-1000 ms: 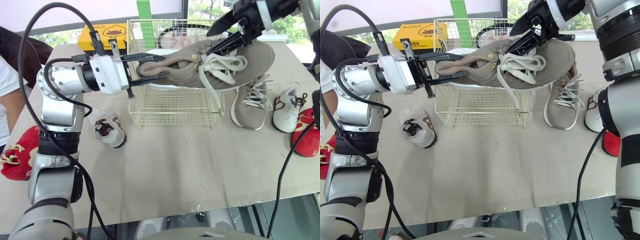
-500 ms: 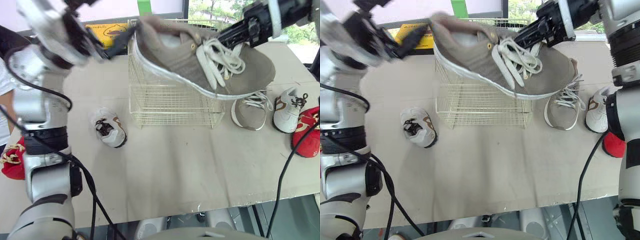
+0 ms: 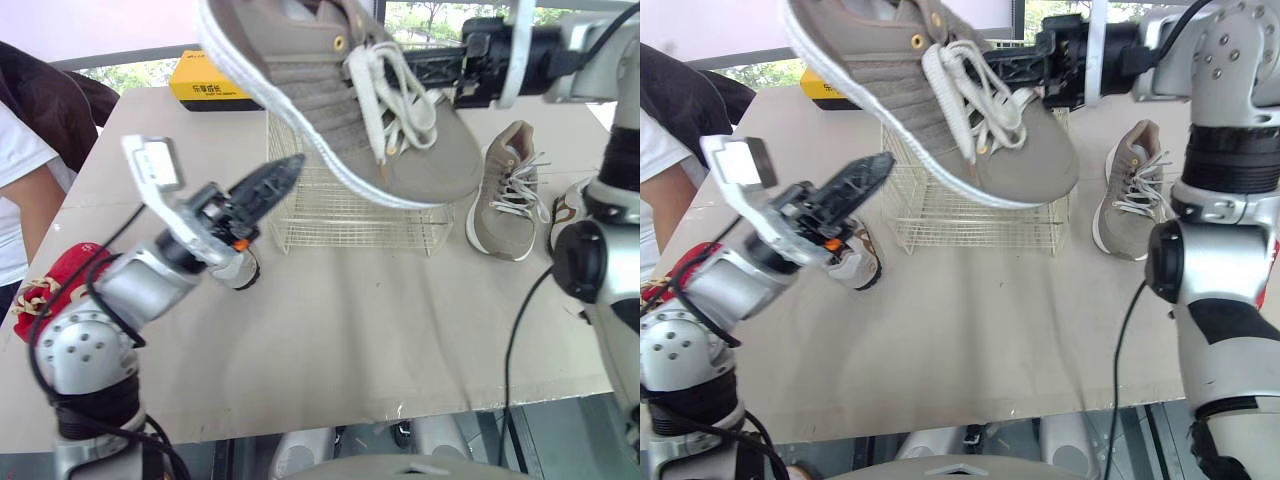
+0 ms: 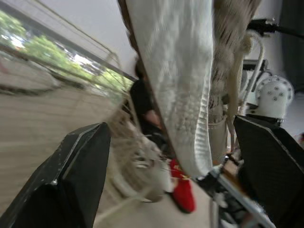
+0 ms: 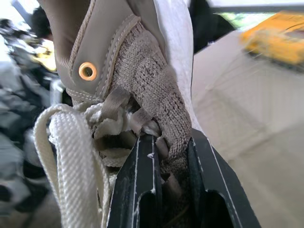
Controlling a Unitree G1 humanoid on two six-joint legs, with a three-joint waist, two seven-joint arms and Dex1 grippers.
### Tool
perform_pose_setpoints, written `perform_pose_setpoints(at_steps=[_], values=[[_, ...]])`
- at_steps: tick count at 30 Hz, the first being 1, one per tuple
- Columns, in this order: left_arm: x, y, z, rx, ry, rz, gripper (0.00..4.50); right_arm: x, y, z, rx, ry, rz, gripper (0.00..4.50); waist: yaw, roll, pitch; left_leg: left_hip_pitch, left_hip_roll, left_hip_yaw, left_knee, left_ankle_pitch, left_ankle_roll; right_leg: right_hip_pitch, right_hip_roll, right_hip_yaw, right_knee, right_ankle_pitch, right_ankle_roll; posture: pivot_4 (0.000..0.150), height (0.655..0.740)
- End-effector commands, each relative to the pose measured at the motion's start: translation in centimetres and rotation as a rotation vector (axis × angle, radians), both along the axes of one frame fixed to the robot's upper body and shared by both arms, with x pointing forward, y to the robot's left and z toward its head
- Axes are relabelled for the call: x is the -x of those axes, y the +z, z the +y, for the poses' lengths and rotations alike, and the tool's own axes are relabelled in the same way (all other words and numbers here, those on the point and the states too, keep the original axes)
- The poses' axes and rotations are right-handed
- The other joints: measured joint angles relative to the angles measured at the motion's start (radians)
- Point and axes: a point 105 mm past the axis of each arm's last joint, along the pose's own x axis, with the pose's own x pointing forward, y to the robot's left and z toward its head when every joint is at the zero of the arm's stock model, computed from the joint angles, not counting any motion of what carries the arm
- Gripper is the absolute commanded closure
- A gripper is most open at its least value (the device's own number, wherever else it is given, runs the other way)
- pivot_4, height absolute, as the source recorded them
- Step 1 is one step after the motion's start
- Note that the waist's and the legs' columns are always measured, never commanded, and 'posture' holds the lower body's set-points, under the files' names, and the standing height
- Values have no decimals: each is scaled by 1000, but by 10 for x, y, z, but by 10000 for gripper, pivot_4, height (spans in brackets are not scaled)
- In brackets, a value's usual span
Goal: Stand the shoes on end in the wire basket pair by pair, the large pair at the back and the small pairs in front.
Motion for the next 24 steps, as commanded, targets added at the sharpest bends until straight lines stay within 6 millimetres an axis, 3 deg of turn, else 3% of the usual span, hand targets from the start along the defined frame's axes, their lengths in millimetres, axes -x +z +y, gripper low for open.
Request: perform_pose_setpoints(at_steps=[1, 8, 11, 14, 16, 19, 20, 23, 24], values=[[2, 28, -8, 122, -22, -49, 634, 16, 14, -4, -57, -7, -88, 45000, 2, 0, 0, 0, 0, 0, 0, 0, 0, 0, 0, 0, 1, 0, 0, 1500, 7400], [-13, 40, -10, 157, -25, -41, 634, 21, 0, -4, -57, -27, -82, 45000, -11, -1, -1, 3, -1, 2, 1, 1, -1, 1, 1, 2, 3, 0, -1, 1500, 7400], [-16, 43, -12, 113, -32, -61, 9353, 19, 0, -6, -86, -72, -101, 45000, -12, -1, -1, 3, 0, 2, 1, 1, -1, 1, 1, 2, 4, 0, -1, 1500, 7400], [-22, 46, -8, 68, -4, -96, 21669, 17, 2, -10, -132, -114, -136, 45000, -11, -1, -1, 3, 0, 2, 1, 1, -1, 1, 1, 2, 3, 0, 0, 1500, 7400], [-25, 52, -4, 47, 6, -130, 25749, 19, 0, -13, -134, -137, -199, 35285, -10, -2, -2, 3, 0, 2, 1, 1, -1, 1, 1, 2, 3, 0, 0, 1500, 7400], [-39, 72, 9, -45, 73, -256, 26601, 21, 2, -20, -186, -248, -376, 21880, -7, -2, -2, 2, -1, 2, 1, 1, -1, 1, 1, 1, 3, 0, 0, 1500, 7400], [-44, 80, 13, -76, 92, -298, 26602, 22, 3, -21, -193, -281, -431, 19374, -7, -2, -2, 2, -1, 1, 1, 1, -1, 1, 1, 1, 3, 0, 0, 1500, 7400], [-63, 124, 32, -124, 192, -476, 26608, 33, -1, -23, -228, -318, -546, 7460, -8, -2, -2, 2, -1, 2, 1, 1, -1, 1, 3, 0, 3, 0, 0, 1500, 7400], [-72, 146, 40, -145, 245, -572, 26609, 41, -1, -24, -226, -319, -606, 7040, -6, -2, -1, 3, -1, 2, 1, 1, -1, 1, 5, 0, 3, 0, 0, 1500, 7400]])
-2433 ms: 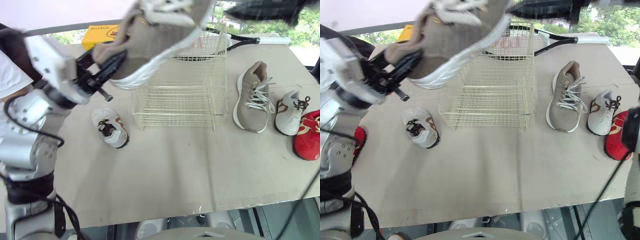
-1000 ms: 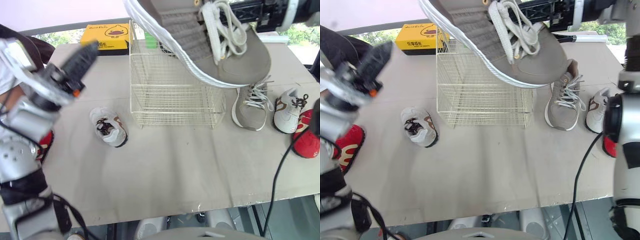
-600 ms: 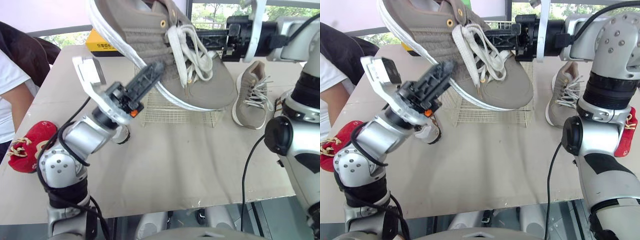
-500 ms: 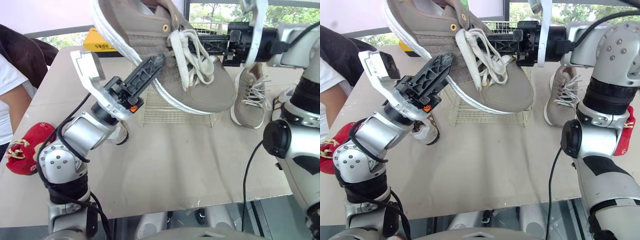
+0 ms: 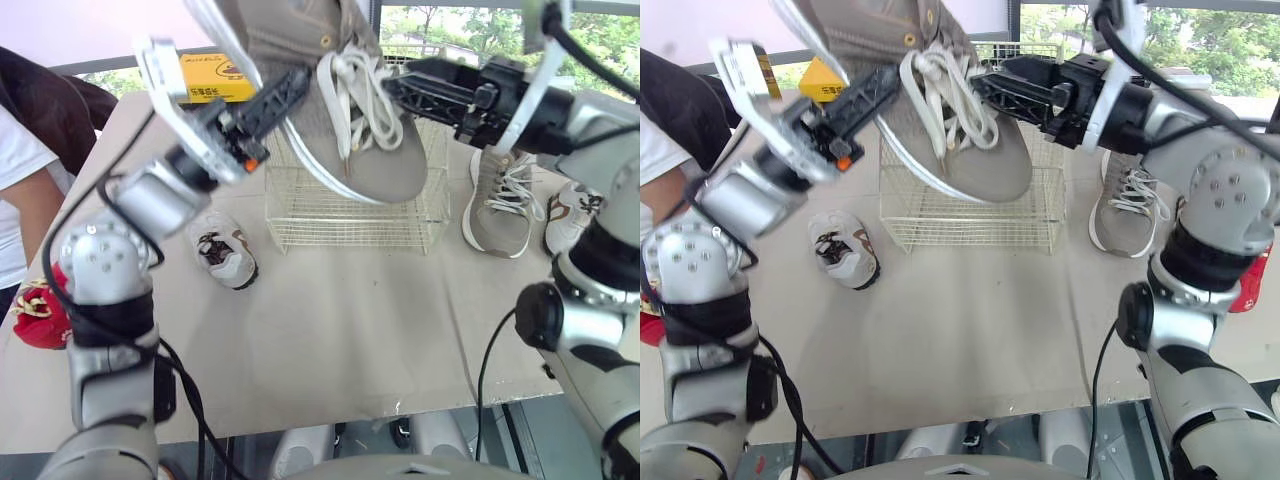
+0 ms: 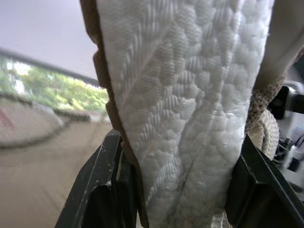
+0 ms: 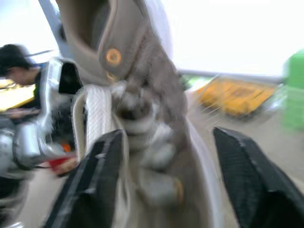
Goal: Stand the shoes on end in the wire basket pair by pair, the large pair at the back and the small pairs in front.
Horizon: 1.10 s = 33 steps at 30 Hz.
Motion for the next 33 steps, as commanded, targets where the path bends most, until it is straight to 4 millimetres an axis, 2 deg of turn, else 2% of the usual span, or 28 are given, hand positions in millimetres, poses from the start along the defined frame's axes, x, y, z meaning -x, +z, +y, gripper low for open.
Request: perform_pose_setpoints(at_steps=[1, 4, 6, 8, 9, 12, 17, 22, 25, 32, 33], values=[[-10, 73, 27, -37, 128, -345, 26610, 31, 13, 2, -2, -10, -237, 7040, 3, -1, 0, 0, 0, 0, 0, 0, 0, 0, 1, -1, 0, 0, 0, 1500, 7400], [-27, 102, 32, -164, 225, -545, 26623, 39, 4, -6, 10, -84, -327, 7040, -7, -1, 0, 1, 0, 3, -1, 0, 1, 0, 1, 0, -2, 0, 0, 1500, 7400], [-36, 110, 27, -274, 260, -653, 26623, 44, -8, -15, 11, -110, -331, 7040, 3, -5, -2, 1, 0, 3, -3, 0, 1, 0, 0, -2, -3, 0, 1, 1500, 7400], [-42, 110, 21, -329, 244, -684, 26623, 46, -19, -22, 28, -124, -291, 7040, 1, -4, -1, 0, 0, 2, -3, 0, 1, 0, 1, -4, -5, 0, 1, 1500, 7400], [-46, 106, 18, -375, 235, -687, 26623, 46, -23, -28, 24, -155, -273, 7040, 1, -4, -1, 0, -1, 3, -3, -1, 1, -1, -3, -3, -3, 0, 1, 1500, 7400], [-56, 91, 11, -468, 198, -650, 26624, 49, -36, -42, 86, -276, -277, 402, 1, -5, -1, -1, -1, 3, -2, -1, 2, -1, -3, -4, -4, 0, 1, 1500, 7400], [-70, 58, 2, -649, 180, -620, 26624, 58, -52, -48, 129, -334, -256, 402, -6, -7, 0, -1, 0, 3, -2, -1, 2, -1, -3, -3, -2, -1, 1, 1500, 7400], [-79, 39, -6, -717, 185, -606, 26624, 63, -53, -51, 116, -378, -264, 402, 0, -7, 1, -1, 0, 3, 0, -1, 3, 0, -3, -4, -1, -1, 2, 1500, 7400], [-83, 33, -4, -715, 186, -560, 26624, 67, -57, -50, 121, -380, -248, 402, -1, -8, 1, -1, 0, 3, 1, -1, 3, 0, -1, -4, -1, 0, 3, 1500, 7400], [-96, -3, 18, -847, 213, -407, 26624, 72, -67, -53, 153, -372, -204, 402, -5, -8, 1, 0, 0, 3, 1, -1, 4, 1, 0, -3, 0, 0, 3, 1500, 7400], [-98, -7, 22, -851, 225, -382, 16629, 73, -68, -54, 159, -370, -199, 0, -7, -9, 0, 1, 0, 4, 1, -1, 4, 1, 0, -2, 0, 0, 3, 1500, 7400]])
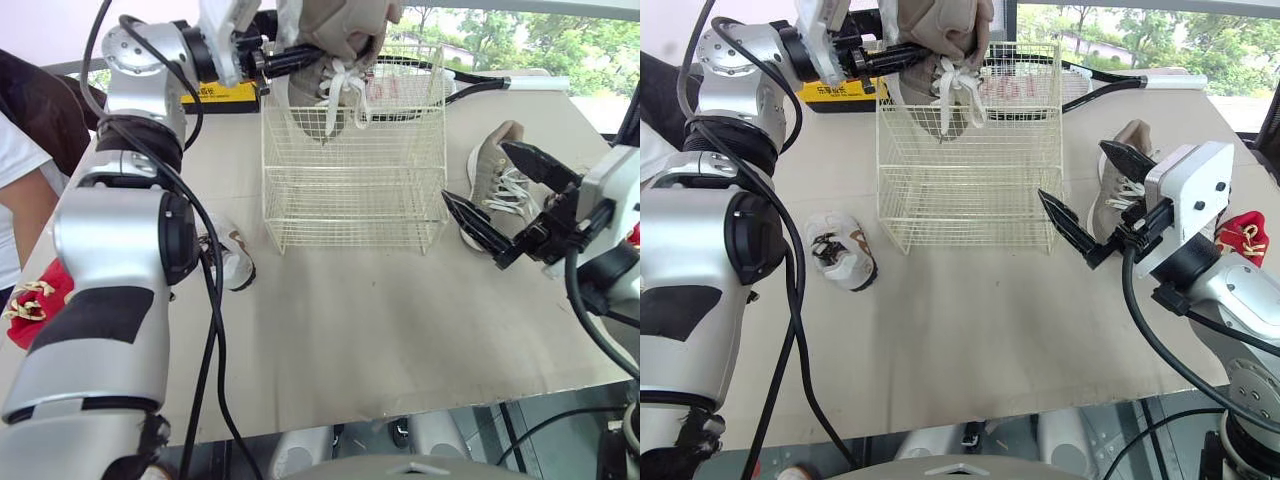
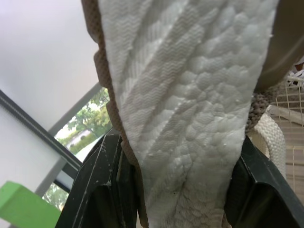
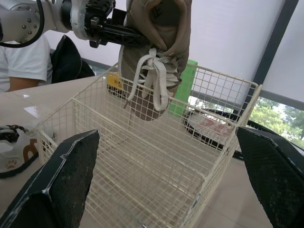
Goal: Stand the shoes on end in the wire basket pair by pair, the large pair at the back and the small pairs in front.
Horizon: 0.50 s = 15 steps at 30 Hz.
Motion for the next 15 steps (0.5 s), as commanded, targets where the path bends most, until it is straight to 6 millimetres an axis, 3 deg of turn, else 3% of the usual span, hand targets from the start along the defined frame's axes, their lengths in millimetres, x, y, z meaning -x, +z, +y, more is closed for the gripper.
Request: perform_pose_setpoints(at_steps=[1, 4, 7, 11, 15], values=[[-7, -16, 23, -35, 105, 61, 13212, 9, 7, -3, 12, 1, -46, 0, -3, 0, 0, 0, 0, 0, 0, 0, 0, 0, 0, 0, 0, 0, 0, 1500, 7400], [-11, -22, 28, -42, 149, 80, 601, 8, 6, -4, 11, 6, -38, 0, -1, 0, 0, 3, 1, 1, 0, -2, 4, 2, 1, 1, 1, 0, 0, 1500, 7400], [-12, -14, 37, -10, 195, 55, 601, 5, 8, -1, 4, 26, -30, 0, 5, -4, 1, 4, 1, 1, 1, -3, 4, 4, 1, 0, 1, 0, 0, 1500, 7400], [-1, 4, 41, 75, 131, 51, 601, -2, 10, 2, -12, 61, -14, 0, 3, -5, 1, 4, 0, 0, 2, -3, 5, 6, 1, 0, -1, 1, 1, 1500, 7400], [9, 7, 53, 95, 79, 95, 601, -11, 7, 8, 3, 110, 16, 0, 2, -5, 2, 5, 1, 0, 2, -2, 4, 6, 1, 0, -1, 1, 1, 1500, 7400]])
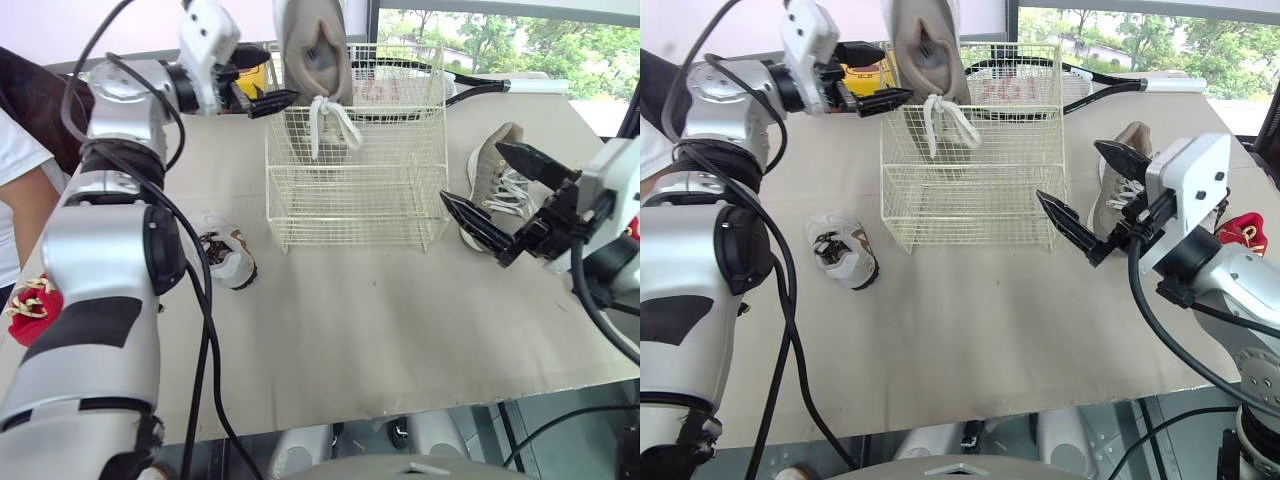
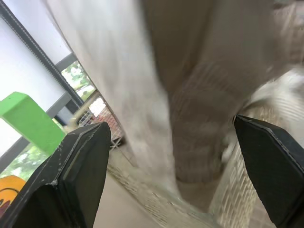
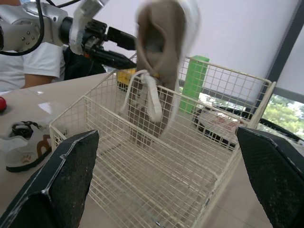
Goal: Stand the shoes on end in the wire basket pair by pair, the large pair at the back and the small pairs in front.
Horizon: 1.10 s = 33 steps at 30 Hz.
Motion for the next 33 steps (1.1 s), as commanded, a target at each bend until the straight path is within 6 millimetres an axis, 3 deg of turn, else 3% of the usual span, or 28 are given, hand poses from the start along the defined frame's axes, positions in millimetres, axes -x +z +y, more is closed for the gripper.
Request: perform_pose_setpoints(at_steps=[1, 5, 9, 14, 18, 20, 26, 33], values=[[16, 30, 11, 52, -47, -54, 601, -3, 6, 5, 15, 41, -29, 0, 0, 0, 0, 0, 0, 0, 0, 0, 0, 0, 0, 0, 0, 0, 0, 1500, 7400], [29, 24, 26, 134, -101, 12, 601, -13, 0, -6, 51, -3, -3, 0, 1, 0, 0, 0, 0, 0, 0, 0, 0, 0, 0, 0, -1, 0, 0, 1500, 7400], [64, 12, 18, 220, -278, 111, 601, -23, -15, -29, 89, -147, 52, 0, 0, 0, 0, 2, 0, 0, -1, 1, -2, 2, -1, 1, -1, 0, 0, 1500, 7400], [128, -23, -34, 373, -405, 291, 601, -43, -25, -67, 111, -337, 123, 0, 4, 0, 0, 0, 1, -2, 1, 1, -2, 2, -6, 6, -3, 0, 0, 1500, 7400], [159, -52, -69, 411, -452, 384, 601, -59, -41, -95, 161, -479, 266, 0, 14, 0, 0, 1, 1, -3, 1, 1, -3, 3, -6, 6, -2, 0, 0, 1500, 7400], [175, -70, -86, 371, -468, 413, 601, -66, -51, -105, 130, -493, 370, 0, 12, 1, 0, 12, 1, -2, -3, 1, -3, 14, -6, 7, -4, 0, 0, 1500, 7400], [195, -101, -110, 298, -452, 444, 601, -98, -61, -137, 66, -606, 557, 0, 7, 2, 0, 17, 1, 0, -4, 0, -1, 18, -4, 8, -5, 0, -1, 1500, 7400], [199, -110, -110, 264, -423, 416, 601, -141, -68, -148, 63, -643, 714, 0, 4, 3, 0, 25, 3, 6, -6, -2, 3, 25, -3, 12, -9, -3, -5, 1500, 7400]])
